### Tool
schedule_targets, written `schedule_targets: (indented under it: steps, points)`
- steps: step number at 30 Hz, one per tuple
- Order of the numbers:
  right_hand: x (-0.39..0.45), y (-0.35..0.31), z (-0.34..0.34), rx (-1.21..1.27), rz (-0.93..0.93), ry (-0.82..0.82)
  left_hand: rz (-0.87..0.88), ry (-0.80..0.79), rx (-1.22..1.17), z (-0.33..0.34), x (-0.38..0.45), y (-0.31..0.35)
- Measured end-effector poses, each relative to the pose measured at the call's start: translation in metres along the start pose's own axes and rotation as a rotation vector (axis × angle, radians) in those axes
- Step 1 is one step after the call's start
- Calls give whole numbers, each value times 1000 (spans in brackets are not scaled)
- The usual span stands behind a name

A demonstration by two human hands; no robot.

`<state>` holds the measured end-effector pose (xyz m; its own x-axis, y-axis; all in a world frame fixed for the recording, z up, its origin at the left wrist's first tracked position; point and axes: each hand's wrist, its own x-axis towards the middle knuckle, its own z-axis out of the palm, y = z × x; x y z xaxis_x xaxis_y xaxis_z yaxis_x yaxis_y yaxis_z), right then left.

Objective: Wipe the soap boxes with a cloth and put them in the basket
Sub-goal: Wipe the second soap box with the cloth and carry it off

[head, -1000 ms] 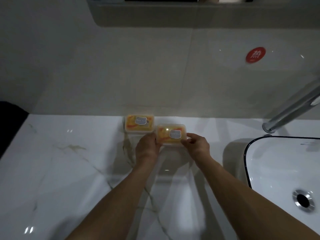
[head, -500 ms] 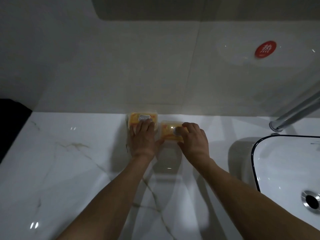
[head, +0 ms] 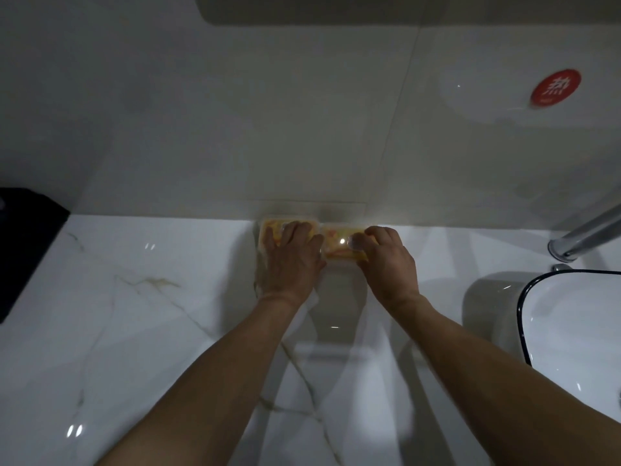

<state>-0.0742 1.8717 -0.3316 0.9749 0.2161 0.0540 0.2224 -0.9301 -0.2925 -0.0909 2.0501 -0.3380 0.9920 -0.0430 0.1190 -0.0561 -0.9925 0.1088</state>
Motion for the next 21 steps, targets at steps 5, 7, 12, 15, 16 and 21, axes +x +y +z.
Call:
schedule_targets:
  steps: [5, 7, 12, 15, 16, 21]
  points:
    - [9, 3, 2, 27, 6, 22, -18, -42, -38, 0, 14, 1]
    - [13, 4, 3, 24, 3, 29, -16, -16, -126, 0, 18, 1]
    - [16, 7, 4, 60, -3, 37, 1, -5, -120, -5, 18, -14]
    - [17, 9, 5, 68, -10, 37, -140, 17, -125, -3, 9, -33]
    - [17, 9, 6, 77, -6, 38, -150, 10, -163, -2, 8, -37]
    - [14, 12, 5, 81, -6, 49, -128, 10, -306, 1, 7, -37]
